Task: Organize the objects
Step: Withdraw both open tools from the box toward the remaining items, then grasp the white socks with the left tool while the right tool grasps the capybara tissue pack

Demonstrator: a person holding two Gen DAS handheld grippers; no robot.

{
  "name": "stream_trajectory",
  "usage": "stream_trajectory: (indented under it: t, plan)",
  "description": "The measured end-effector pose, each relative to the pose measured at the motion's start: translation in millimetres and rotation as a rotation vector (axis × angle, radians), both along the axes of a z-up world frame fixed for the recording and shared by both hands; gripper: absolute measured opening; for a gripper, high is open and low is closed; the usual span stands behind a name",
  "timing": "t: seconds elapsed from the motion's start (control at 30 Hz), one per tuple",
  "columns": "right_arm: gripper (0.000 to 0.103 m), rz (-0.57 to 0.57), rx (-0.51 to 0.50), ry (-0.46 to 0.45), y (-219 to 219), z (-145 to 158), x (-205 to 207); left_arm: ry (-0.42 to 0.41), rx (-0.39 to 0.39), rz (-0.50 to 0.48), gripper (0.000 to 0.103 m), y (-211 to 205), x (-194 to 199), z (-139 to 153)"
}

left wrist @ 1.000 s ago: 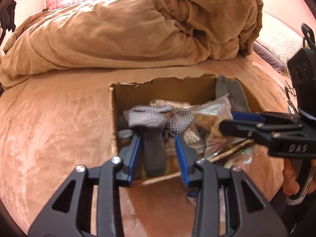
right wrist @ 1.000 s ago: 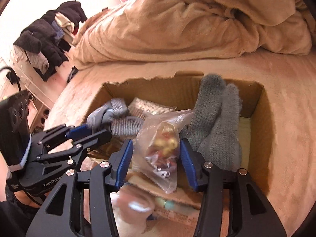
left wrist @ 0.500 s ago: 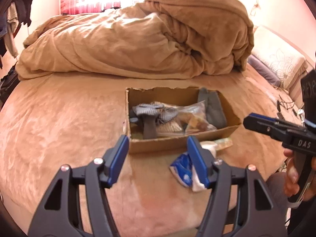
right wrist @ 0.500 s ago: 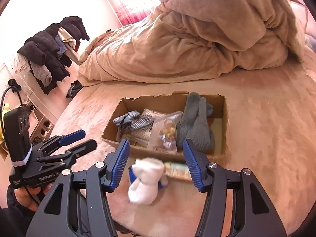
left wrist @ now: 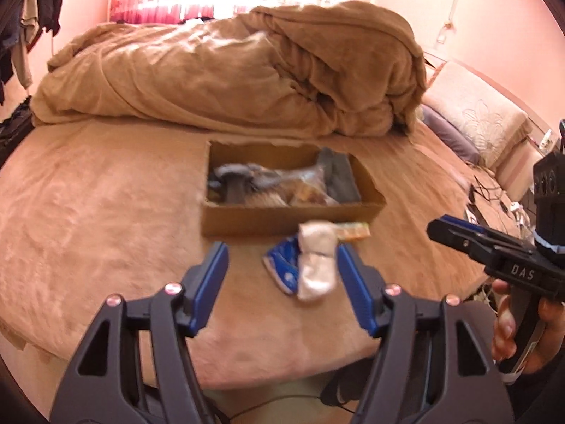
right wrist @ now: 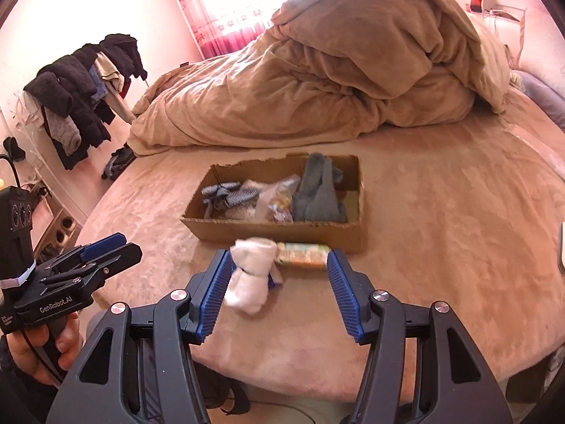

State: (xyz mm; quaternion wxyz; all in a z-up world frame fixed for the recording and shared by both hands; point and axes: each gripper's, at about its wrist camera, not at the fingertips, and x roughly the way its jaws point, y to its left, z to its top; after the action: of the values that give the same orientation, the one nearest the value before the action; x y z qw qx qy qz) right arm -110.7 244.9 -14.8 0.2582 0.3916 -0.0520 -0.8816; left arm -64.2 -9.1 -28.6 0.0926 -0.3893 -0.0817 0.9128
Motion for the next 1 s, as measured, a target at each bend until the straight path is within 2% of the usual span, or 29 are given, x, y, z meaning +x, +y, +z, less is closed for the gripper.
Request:
stream_trajectory:
  t: [0.27, 0.43, 0.6, 0.8, 1.0]
  plan:
    - [0.060, -0.008, 0.008, -0.046, 15.4, -31.6, 18.4, -0.052, 0.009, -0.011, 0.066, 24.8, 12.2, -30.8]
    - [0.060, -0.011, 0.011, -0.062, 21.9, -44.8, 17.2, -0.084, -0.005, -0.029, 0.066, 39.5, 5.1, -48.2]
    - [0.059, -0.015, -0.002, -0.077, 28.3, -55.1, 9.1, -0.091, -0.029, -0.063, 0.066, 56.4, -8.4, -59.2]
    - [0.059, -0.006, -0.004, -0.095, 28.2, -68.5, -2.8, -0.108, -0.095, -0.057, 0.066, 71.9, -33.3, -75.5]
    - [0.059, 0.000, -0.006, -0.109, 29.9, -79.6, -17.0, -0.118, -0.101, -0.059, 0.064, 76.4, -60.7, -91.3]
